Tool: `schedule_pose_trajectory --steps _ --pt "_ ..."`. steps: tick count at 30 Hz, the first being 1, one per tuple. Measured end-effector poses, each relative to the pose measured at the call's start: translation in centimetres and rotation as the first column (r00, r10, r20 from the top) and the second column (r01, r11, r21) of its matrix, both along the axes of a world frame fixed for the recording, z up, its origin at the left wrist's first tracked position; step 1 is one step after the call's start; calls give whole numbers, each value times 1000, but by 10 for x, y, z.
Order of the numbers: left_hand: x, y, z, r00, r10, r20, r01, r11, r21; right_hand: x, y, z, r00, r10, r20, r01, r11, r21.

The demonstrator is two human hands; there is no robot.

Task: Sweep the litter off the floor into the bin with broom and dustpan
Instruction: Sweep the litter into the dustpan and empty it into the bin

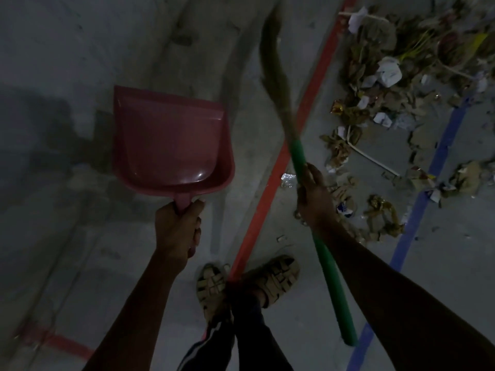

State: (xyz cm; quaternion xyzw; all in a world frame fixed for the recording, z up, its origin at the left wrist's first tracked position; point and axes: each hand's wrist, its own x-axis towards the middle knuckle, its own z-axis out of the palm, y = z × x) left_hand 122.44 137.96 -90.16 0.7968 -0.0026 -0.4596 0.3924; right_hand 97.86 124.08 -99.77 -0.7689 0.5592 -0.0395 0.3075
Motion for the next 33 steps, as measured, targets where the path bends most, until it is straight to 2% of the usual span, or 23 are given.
schedule_pose_trajectory --steps 4,7,10,12,16,22,24,28,33 --pt "17 7 5 999 31 8 -31 999 21 66 -14 4 977 212 34 -215 972 94" --pt "27 17 7 998 55 9 -55 998 21 108 -19 -1 896 444 8 -441 886 146" --pt "35 28 9 998 66 -1 -66 998 14 139 -21 -16 857 504 -106 -456 839 296" --pt "40 37 9 996 86 -3 -86 996 26 152 -26 -25 880 441 -177 -366 867 339" --pt "49 51 6 993 114 5 -114 993 12 161 -54 -25 918 319 -237 -237 918 318" --pt "53 62 4 990 143 1 -143 990 -6 146 -92 -14 934 218 -282 -154 960 233" --pt "52 62 5 990 142 -2 -142 990 -6 135 -99 -10 954 92 -286 -20 969 246" --pt "47 56 6 995 103 4 -103 995 -4 105 -110 -3 919 -296 -259 371 872 320" --pt "35 47 5 997 70 -21 -70 998 11 58 -110 20 762 -610 -218 646 691 322"
